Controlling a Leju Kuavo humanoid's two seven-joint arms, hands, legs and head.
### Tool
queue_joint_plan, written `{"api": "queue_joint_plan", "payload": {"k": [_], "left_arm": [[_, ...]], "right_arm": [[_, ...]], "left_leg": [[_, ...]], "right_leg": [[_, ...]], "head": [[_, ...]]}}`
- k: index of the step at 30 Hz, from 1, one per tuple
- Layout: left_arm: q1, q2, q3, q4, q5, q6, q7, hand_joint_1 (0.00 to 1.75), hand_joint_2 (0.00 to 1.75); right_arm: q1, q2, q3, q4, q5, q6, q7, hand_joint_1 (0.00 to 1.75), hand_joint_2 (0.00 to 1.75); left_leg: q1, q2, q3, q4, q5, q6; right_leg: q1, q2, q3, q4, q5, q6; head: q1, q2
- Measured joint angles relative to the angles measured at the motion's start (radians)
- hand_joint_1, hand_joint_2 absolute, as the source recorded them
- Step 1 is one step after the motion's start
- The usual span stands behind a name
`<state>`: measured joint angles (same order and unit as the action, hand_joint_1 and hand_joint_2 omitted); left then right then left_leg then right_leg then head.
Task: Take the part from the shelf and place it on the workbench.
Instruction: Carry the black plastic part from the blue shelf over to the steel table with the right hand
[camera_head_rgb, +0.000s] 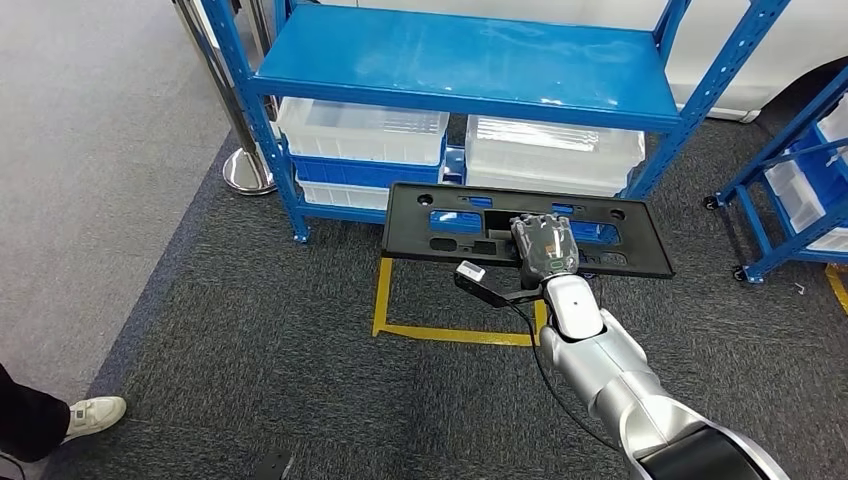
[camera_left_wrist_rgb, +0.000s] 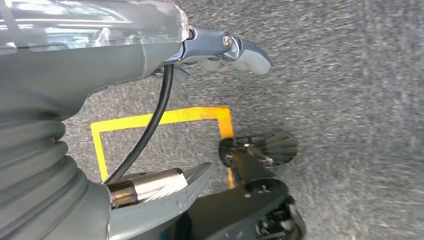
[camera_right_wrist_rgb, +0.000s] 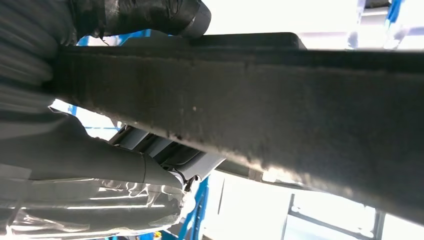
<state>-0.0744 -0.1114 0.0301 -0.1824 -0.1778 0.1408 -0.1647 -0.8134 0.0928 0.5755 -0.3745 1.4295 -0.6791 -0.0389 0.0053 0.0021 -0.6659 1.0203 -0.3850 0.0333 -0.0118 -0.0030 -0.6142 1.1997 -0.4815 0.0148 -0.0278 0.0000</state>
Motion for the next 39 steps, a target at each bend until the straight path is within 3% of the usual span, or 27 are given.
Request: {"api": "queue_joint_plan", "payload": {"k": [2, 3, 5, 6, 7, 10, 11, 12, 14, 16, 17, 19, 21, 22, 24, 26, 27, 28, 29, 31, 33, 34, 36, 37, 38, 39], "left_arm": [[0.001, -0.001, 0.000, 0.000, -0.002, -0.003, -0.026, 0.00, 1.75], [0.002, -0.001, 0.000, 0.000, -0.004, -0.005, -0.040, 0.00, 1.75], [0.003, -0.001, 0.000, 0.000, -0.009, -0.007, -0.051, 0.00, 1.75], [0.004, -0.001, 0.000, 0.000, -0.012, -0.007, -0.048, 0.00, 1.75], [0.005, -0.001, 0.000, 0.000, -0.014, -0.006, -0.046, 0.00, 1.75], [0.005, -0.001, 0.000, 0.000, -0.016, -0.005, -0.043, 0.00, 1.75], [0.005, -0.001, 0.000, 0.000, -0.017, -0.005, -0.042, 0.00, 1.75], [0.006, -0.001, 0.000, 0.000, -0.018, -0.006, -0.041, 0.00, 1.75], [0.006, -0.001, 0.000, 0.000, -0.018, -0.010, -0.038, 0.00, 1.75], [0.005, 0.000, 0.000, 0.000, -0.016, -0.016, -0.037, 0.00, 1.75], [0.004, 0.000, 0.000, 0.000, -0.016, -0.017, -0.037, 0.00, 1.75], [0.004, 0.000, 0.000, 0.000, -0.016, -0.019, -0.037, 0.00, 1.75], [0.006, 0.001, 0.000, 0.000, -0.016, -0.019, -0.037, 0.00, 1.75], [0.006, 0.001, 0.000, 0.000, -0.016, -0.019, -0.037, 0.00, 1.75], [0.005, 0.000, 0.000, 0.000, -0.016, -0.019, -0.037, 0.00, 1.75], [0.004, 0.000, 0.000, 0.000, -0.016, -0.019, -0.037, 0.00, 1.75], [0.004, 0.000, 0.000, 0.000, -0.016, -0.019, -0.037, 0.00, 1.75], [0.004, 0.000, 0.000, 0.000, -0.016, -0.019, -0.037, 0.00, 1.75], [0.004, 0.000, 0.000, 0.000, -0.016, -0.019, -0.037, 0.00, 1.75], [0.004, 0.000, 0.000, 0.000, -0.016, -0.019, -0.037, 0.00, 1.75], [0.004, 0.000, 0.000, 0.000, -0.016, -0.019, -0.037, 0.00, 1.75], [0.003, 0.000, 0.000, 0.000, -0.016, -0.019, -0.037, 0.00, 1.75], [0.005, 0.000, 0.000, 0.000, -0.016, -0.018, -0.036, 0.00, 1.75], [0.006, 0.000, 0.000, 0.000, -0.016, -0.018, -0.036, 0.00, 1.75], [0.008, 0.001, 0.000, 0.000, -0.016, -0.018, -0.035, 0.00, 1.75], [0.009, 0.001, 0.000, 0.000, -0.016, -0.018, -0.034, 0.00, 1.75]], "right_arm": [[-0.002, 0.000, -0.002, -0.001, -0.001, 0.000, 0.000, 1.75, 1.75], [-0.003, 0.000, -0.003, -0.002, -0.002, 0.000, -0.001, 1.75, 1.75], [-0.002, -0.001, -0.005, -0.002, -0.005, 0.001, -0.004, 1.75, 1.75], [-0.001, -0.001, -0.006, -0.001, -0.007, 0.001, -0.007, 1.75, 1.75], [-0.001, -0.001, -0.007, -0.001, -0.009, 0.002, -0.009, 1.75, 1.75], [0.001, 0.000, -0.007, -0.001, -0.012, 0.004, -0.010, 1.75, 1.75], [0.002, 0.000, -0.007, -0.001, -0.012, 0.004, -0.010, 1.75, 1.75], [0.003, 0.000, -0.007, -0.001, -0.012, 0.004, -0.010, 1.75, 1.75], [0.006, 0.000, -0.007, 0.000, -0.012, 0.004, -0.011, 1.75, 1.75], [0.006, 0.000, -0.007, -0.001, -0.012, 0.004, -0.012, 1.75, 1.75], [0.006, 0.000, -0.007, -0.001, -0.012, 0.004, -0.012, 1.75, 1.75], [0.007, 0.000, -0.007, -0.001, -0.012, 0.004, -0.012, 1.75, 1.75], [0.008, -0.001, -0.008, -0.001, -0.012, 0.004, -0.013, 1.75, 1.75], [0.008, -0.002, -0.008, -0.001, -0.012, 0.004, -0.013, 1.75, 1.75], [0.008, -0.004, -0.008, 0.000, -0.012, 0.004, -0.013, 1.75, 1.75], [0.009, -0.004, -0.008, 0.000, -0.013, 0.005, -0.014, 1.75, 1.75], [0.011, -0.004, -0.008, 0.000, -0.013, 0.005, -0.014, 1.75, 1.75], [0.012, -0.004, -0.008, 0.001, -0.012, 0.005, -0.014, 1.75, 1.75], [0.012, -0.004, -0.008, 0.001, -0.013, 0.005, -0.014, 1.75, 1.75], [0.010, -0.004, -0.008, 0.001, -0.012, 0.005, -0.014, 1.75, 1.75], [0.008, -0.004, -0.008, 0.000, -0.013, 0.005, -0.014, 1.75, 1.75], [0.007, -0.004, -0.008, 0.000, -0.013, 0.005, -0.014, 1.75, 1.75], [0.007, -0.004, -0.008, -0.001, -0.013, 0.005, -0.014, 1.75, 1.75], [0.007, -0.004, -0.008, -0.001, -0.013, 0.005, -0.014, 1.75, 1.75], [0.007, -0.003, -0.008, 0.000, -0.013, 0.005, -0.014, 1.75, 1.75], [0.008, -0.003, -0.008, 0.000, -0.014, 0.005, -0.014, 1.75, 1.75]], "left_leg": [[-0.002, -0.001, -0.013, 0.001, 0.018, -0.010], [-0.002, 0.000, -0.016, -0.003, 0.028, -0.016], [-0.001, 0.000, -0.019, -0.009, 0.040, -0.029], [0.000, -0.001, -0.025, 0.000, 0.026, -0.035], [0.001, -0.001, -0.036, 0.029, -0.007, -0.039], [0.006, -0.002, -0.090, 0.207, -0.134, -0.052], [0.007, -0.002, -0.101, 0.255, -0.150, -0.055], [0.008, -0.002, -0.103, 0.283, -0.147, -0.057], [0.011, -0.001, -0.065, 0.252, -0.110, -0.060], [0.012, -0.002, 0.027, 0.126, -0.077, -0.058], [0.011, -0.003, 0.064, 0.067, -0.073, -0.054], [0.006, -0.005, 0.088, 0.018, -0.079, -0.044], [0.006, -0.004, 0.079, 0.011, -0.068, -0.029], [0.007, -0.002, 0.076, 0.006, -0.061, -0.019], [0.009, 0.002, 0.065, -0.004, -0.046, 0.000], [0.007, 0.002, 0.048, -0.002, -0.033, 0.007], [0.006, 0.003, 0.038, 0.000, -0.027, 0.007], [0.005, 0.002, 0.028, 0.003, -0.020, 0.007], [0.005, 0.002, 0.017, 0.006, -0.014, 0.005], [0.005, 0.001, -0.002, 0.011, -0.001, 0.000], [0.004, 0.000, -0.014, 0.011, 0.015, -0.009], [0.003, 0.000, -0.018, 0.007, 0.025, -0.015], [0.002, -0.001, -0.024, -0.004, 0.046, -0.026], [0.002, -0.002, -0.030, -0.003, 0.041, -0.032], [0.002, -0.003, -0.039, 0.013, 0.016, -0.037], [0.003, -0.003, -0.051, 0.048, -0.027, -0.043]], "right_leg": [[0.006, 0.000, 0.092, -0.137, -0.039, -0.012], [0.009, -0.001, 0.111, -0.175, -0.055, -0.017], [0.008, -0.002, 0.108, -0.195, -0.044, -0.027], [0.005, -0.003, 0.103, -0.199, -0.033, -0.034], [0.001, -0.004, 0.098, -0.203, -0.022, -0.040], [-0.001, -0.005, 0.072, -0.204, 0.002, -0.047], [-0.001, -0.005, 0.064, -0.202, 0.007, -0.047], [-0.001, -0.006, 0.057, -0.200, 0.013, -0.045], [-0.003, -0.006, 0.043, -0.191, 0.020, -0.042], [-0.003, -0.006, 0.024, -0.174, 0.022, -0.037], [-0.002, -0.006, 0.015, -0.165, 0.023, -0.033], [-0.001, -0.007, 0.001, -0.156, 0.028, -0.021], [-0.002, -0.005, -0.006, -0.153, 0.033, -0.008], [-0.003, -0.003, -0.011, -0.145, 0.022, -0.003], [-0.005, 0.000, -0.038, -0.076, -0.043, 0.005], [-0.005, 0.001, -0.074, 0.045, -0.122, 0.011], [-0.005, 0.001, -0.082, 0.091, -0.140, 0.013], [-0.005, 0.001, -0.077, 0.107, -0.138, 0.013], [-0.005, 0.001, -0.054, 0.088, -0.117, 0.012], [-0.003, 0.002, 0.027, -0.030, -0.068, 0.005], [0.003, 0.004, 0.092, -0.144, -0.055, -0.004], [0.006, 0.005, 0.102, -0.171, -0.056, -0.008], [0.007, 0.004, 0.094, -0.181, -0.041, -0.016], [0.005, 0.003, 0.086, -0.185, -0.029, -0.022], [0.002, 0.001, 0.076, -0.189, -0.017, -0.030], [-0.001, -0.001, 0.065, -0.191, -0.004, -0.037]], "head": [[0.000, 0.000], [-0.001, 0.000], [0.000, 0.000], [-0.001, 0.000], [-0.001, 0.000], [-0.003, 0.000], [-0.002, 0.000], [-0.003, 0.000], [-0.003, 0.000], [-0.003, 0.000], [-0.002, 0.000], [-0.002, 0.000], [-0.002, 0.000], [-0.001, 0.000], [0.000, 0.000], [0.000, 0.000], [0.000, 0.000], [0.000, 0.000], [0.000, 0.000], [0.000, 0.000], [-0.001, 0.000], [-0.001, 0.000], [-0.001, 0.000], [-0.001, 0.000], [-0.002, 0.000], [-0.003, 0.000]]}}
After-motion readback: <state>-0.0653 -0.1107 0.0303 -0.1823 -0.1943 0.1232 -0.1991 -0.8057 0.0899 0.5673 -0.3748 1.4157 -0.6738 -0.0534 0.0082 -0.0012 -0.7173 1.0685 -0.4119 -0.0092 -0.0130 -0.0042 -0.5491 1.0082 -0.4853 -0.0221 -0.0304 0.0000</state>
